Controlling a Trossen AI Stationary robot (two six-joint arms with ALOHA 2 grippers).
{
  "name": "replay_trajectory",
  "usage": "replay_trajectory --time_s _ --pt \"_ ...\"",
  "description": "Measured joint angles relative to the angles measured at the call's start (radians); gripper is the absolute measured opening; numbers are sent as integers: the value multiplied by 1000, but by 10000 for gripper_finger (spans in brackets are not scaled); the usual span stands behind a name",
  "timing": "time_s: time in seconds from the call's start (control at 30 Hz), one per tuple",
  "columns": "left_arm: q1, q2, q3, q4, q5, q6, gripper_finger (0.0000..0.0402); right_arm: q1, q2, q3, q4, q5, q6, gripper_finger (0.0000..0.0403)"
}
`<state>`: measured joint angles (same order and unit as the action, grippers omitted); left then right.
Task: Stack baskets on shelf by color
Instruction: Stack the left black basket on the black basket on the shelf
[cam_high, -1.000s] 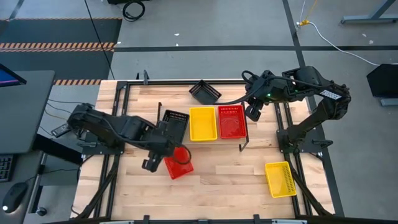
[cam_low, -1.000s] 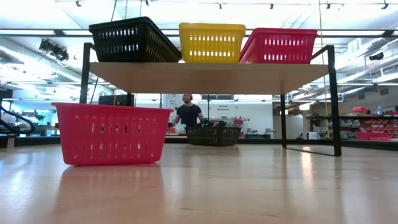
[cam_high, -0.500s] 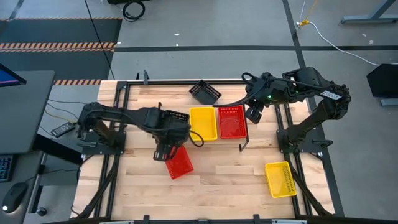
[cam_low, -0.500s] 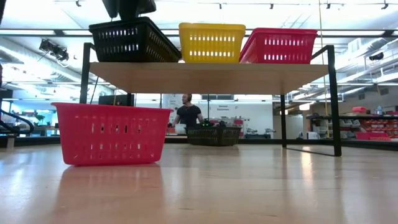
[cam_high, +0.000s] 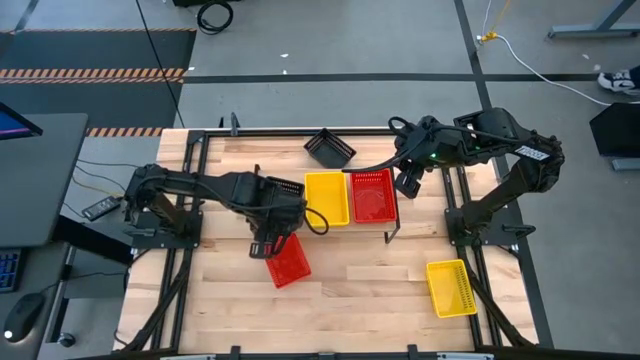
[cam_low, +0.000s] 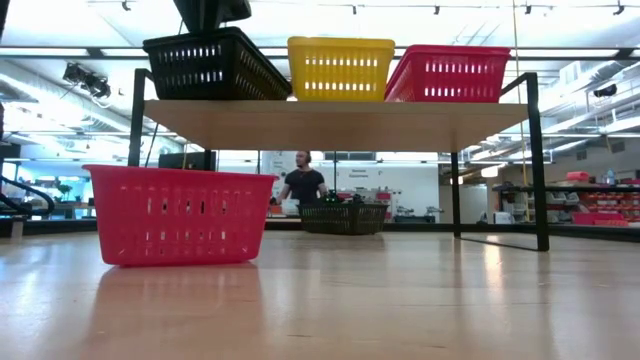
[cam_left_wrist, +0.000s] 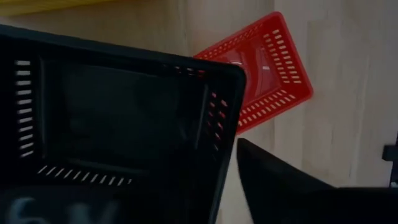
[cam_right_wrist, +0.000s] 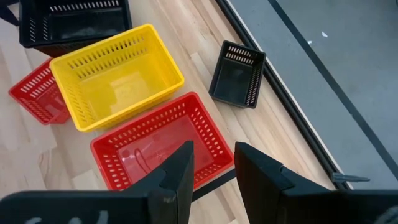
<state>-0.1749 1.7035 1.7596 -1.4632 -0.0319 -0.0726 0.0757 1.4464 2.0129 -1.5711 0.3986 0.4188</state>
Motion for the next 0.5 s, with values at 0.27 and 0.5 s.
replay_trajectory --time_s 0.27,0.5 --pt "0 0 0 26 29 -45 13 0 0 0 0 1 -2 119" --pt "-1 -1 0 55 31 -74 21 0 0 0 0 1 -2 119"
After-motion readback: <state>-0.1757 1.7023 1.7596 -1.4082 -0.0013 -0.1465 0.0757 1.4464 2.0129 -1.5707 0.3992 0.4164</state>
